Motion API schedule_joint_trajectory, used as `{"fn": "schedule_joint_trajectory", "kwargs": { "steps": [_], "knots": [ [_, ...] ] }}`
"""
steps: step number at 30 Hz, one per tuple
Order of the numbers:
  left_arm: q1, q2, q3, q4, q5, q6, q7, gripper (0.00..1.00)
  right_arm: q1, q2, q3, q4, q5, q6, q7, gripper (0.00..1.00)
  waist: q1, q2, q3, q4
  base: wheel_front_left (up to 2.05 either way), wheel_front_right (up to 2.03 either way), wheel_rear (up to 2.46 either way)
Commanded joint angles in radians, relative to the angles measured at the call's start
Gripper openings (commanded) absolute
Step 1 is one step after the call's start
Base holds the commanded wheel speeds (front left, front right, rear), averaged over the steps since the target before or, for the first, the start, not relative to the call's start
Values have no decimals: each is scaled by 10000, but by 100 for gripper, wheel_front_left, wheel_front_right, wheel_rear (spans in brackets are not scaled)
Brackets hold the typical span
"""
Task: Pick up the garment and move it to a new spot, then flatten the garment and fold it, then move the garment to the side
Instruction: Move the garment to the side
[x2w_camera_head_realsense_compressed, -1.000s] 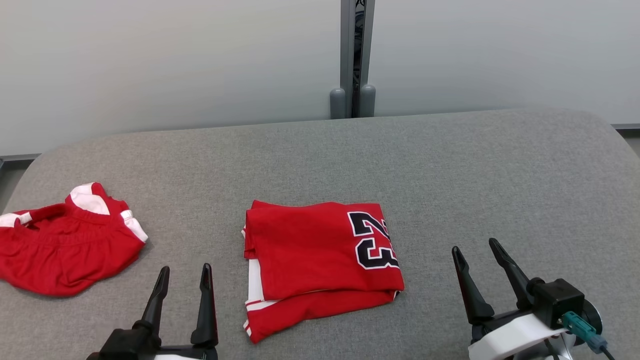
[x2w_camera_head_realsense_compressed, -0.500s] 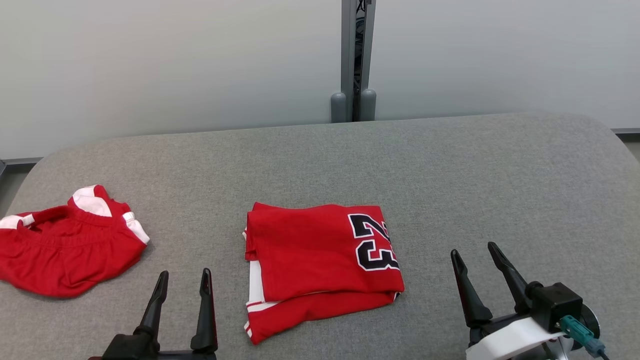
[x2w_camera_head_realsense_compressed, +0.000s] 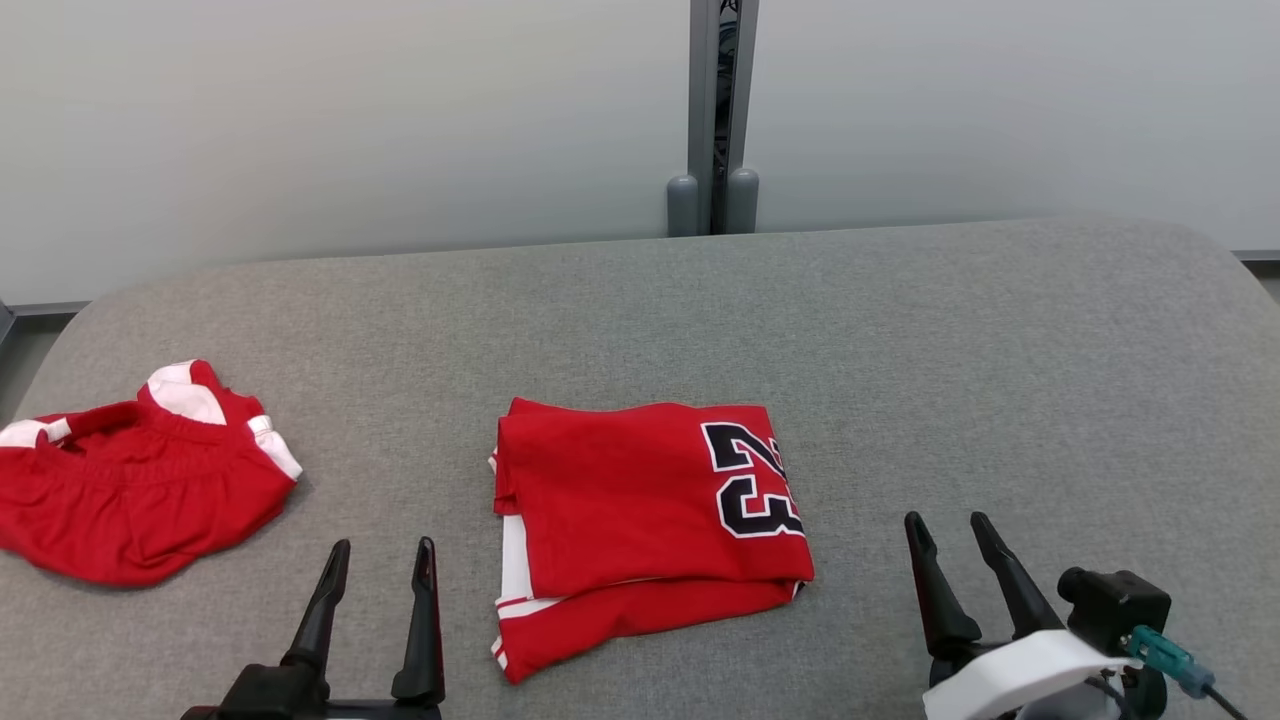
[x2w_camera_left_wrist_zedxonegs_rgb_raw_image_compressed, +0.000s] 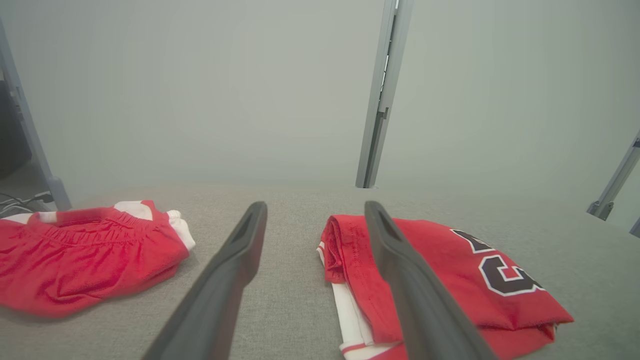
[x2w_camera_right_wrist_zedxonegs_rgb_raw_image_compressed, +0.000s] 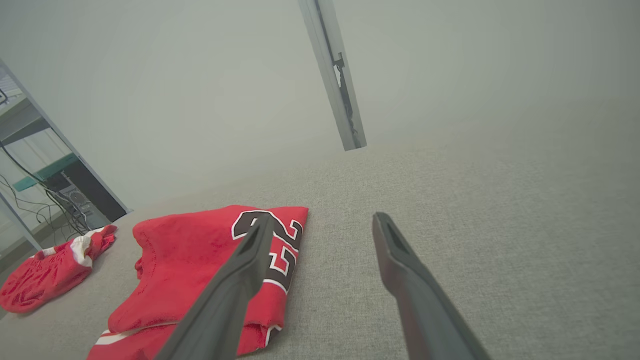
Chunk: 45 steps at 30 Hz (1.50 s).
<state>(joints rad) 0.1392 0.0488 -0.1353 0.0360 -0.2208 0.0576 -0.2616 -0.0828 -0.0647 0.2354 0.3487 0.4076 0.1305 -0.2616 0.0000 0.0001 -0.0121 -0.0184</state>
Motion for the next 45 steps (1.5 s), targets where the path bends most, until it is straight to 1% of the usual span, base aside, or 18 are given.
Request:
{"fn": "schedule_joint_trajectory", "kwargs": {
  "steps": [1, 6, 8, 10, 11, 12, 16, 17, 24, 30, 31, 32, 33, 34, 39, 45],
  "knots": [
    [-158, 37, -17, 32, 58, -40, -37, 100, -251, 17, 5, 262, 608, 7, -52, 100, 0, -1, 45, 71, 0, 0, 0],
    [-342, 37, -146, 117, 126, -157, -37, 100, -1297, 67, 669, 1757, 3249, 7, -18, 100, 0, -1, 226, 380, 0, 0, 0],
    [-389, 37, -191, 147, 163, -217, -37, 100, -1823, -30, 1047, 2281, 4132, 7, 232, 100, 0, -1, 335, 525, 0, 0, 0],
    [-516, 36, -239, 148, 199, -221, -37, 100, -2349, -174, 1302, 2702, 4842, 7, 397, 100, 0, -1, 500, 675, 0, 0, 0],
    [-516, 36, -239, 148, 199, -221, -37, 100, -2349, -174, 1302, 2702, 4842, 7, 397, 100, 0, -1, 500, 675, 0, 0, 0],
    [-559, 36, -261, 156, 213, -234, -37, 100, -2565, -216, 1436, 2914, 5164, 7, 526, 100, 0, -1, 579, 756, 0, 0, 0],
    [-702, 37, -373, 160, 176, -222, -37, 100, -3397, -382, 1833, 3670, 6427, 7, 1293, 100, 0, -1, 881, 1085, 0, 0, 0],
    [-809, 36, -445, 156, 138, -218, -37, 100, -3735, -480, 1945, 4047, 6871, 7, 1608, 100, 0, -1, 1031, 1251, 0, 0, 0],
    [-1142, 36, -669, 170, 41, -162, -37, 100, -4586, -644, 2534, 5183, 7533, 7, 2167, 100, 0, -1, 1452, 1733, 0, 0, 0],
    [-1242, 37, -784, 164, 17, -110, -37, 100, -4637, -476, 3196, 5831, 7862, 4, 2729, 100, 0, -1, 1548, 1940, 0, 0, 0],
    [-1254, 37, -802, 164, 10, -98, -37, 100, -4628, -464, 3284, 5872, 7912, 4, 2742, 59, 0, -1, 1545, 1965, 0, 0, 0],
    [-1256, 36, -809, 165, 6, -89, -37, 100, -4608, -454, 3368, 5887, 7949, 4, 2725, 36, 0, -1, 1534, 1983, 0, 0, 0],
    [-1250, 36, -811, 164, 6, -77, -37, 100, -4589, -456, 3472, 5857, 7995, 4, 2691, 4, 0, -1, 1525, 1995, 0, 0, 0],
    [-1247, 37, -809, 158, 6, -67, -37, 100, -4582, -485, 3547, 5828, 8044, 4, 2644, 0, 0, -1, 1520, 2002, 0, 0, 0],
    [-1203, 37, -764, 142, 22, -45, -37, 100, -4670, -765, 3835, 5609, 8099, 6, 2048, 0, 0, -1, 1459, 1955, 0, 0, 0],
    [-1119, 37, -715, 53, 70, -82, -37, 100, -5068, -1257, 4543, 5074, 7637, 7, 939, 0, 0, -1, 1421, 1689, 0, 0, 0]
  ]
}}
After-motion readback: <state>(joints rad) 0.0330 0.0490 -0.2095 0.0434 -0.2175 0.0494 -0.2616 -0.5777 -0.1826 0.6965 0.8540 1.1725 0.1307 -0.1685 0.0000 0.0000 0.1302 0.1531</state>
